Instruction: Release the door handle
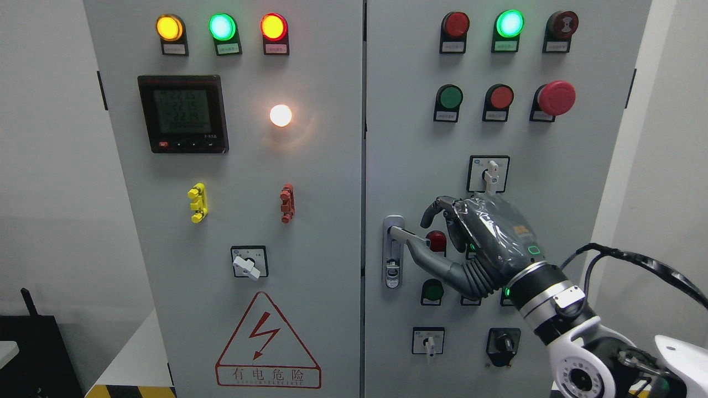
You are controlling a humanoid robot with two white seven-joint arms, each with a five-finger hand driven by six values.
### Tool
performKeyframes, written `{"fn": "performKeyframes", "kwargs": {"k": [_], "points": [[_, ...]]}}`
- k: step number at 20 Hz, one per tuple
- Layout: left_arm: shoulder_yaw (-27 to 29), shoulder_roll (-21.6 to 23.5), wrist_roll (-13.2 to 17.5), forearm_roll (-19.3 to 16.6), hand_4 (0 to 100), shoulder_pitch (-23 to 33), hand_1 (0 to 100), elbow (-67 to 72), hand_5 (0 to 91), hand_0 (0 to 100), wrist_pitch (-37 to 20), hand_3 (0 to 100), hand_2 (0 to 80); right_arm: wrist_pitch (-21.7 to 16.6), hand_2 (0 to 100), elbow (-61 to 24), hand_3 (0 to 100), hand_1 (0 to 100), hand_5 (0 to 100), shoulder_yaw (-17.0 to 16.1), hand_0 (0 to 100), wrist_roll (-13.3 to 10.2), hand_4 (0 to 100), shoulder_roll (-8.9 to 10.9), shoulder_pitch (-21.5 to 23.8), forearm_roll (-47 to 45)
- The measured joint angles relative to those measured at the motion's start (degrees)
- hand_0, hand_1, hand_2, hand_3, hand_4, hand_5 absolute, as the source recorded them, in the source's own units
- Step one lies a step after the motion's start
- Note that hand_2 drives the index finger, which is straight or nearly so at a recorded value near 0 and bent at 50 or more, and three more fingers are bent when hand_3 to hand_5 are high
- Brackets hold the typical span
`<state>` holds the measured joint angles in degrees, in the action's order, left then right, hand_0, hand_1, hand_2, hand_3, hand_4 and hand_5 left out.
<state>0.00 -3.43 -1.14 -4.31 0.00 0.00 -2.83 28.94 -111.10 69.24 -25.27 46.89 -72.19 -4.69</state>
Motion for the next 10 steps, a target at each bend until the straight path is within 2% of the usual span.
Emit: {"fn": "performKeyframes", "kwargs": {"k": [10], "points": [[0.0,0.0,0.0,0.0,0,0.0,39,0.0,0.0,12,0.0,0,0.0,0.6,48,0.5,100,29,100,0.0,35,-0.3,100,-0.58,0.3,-0.1]]}}
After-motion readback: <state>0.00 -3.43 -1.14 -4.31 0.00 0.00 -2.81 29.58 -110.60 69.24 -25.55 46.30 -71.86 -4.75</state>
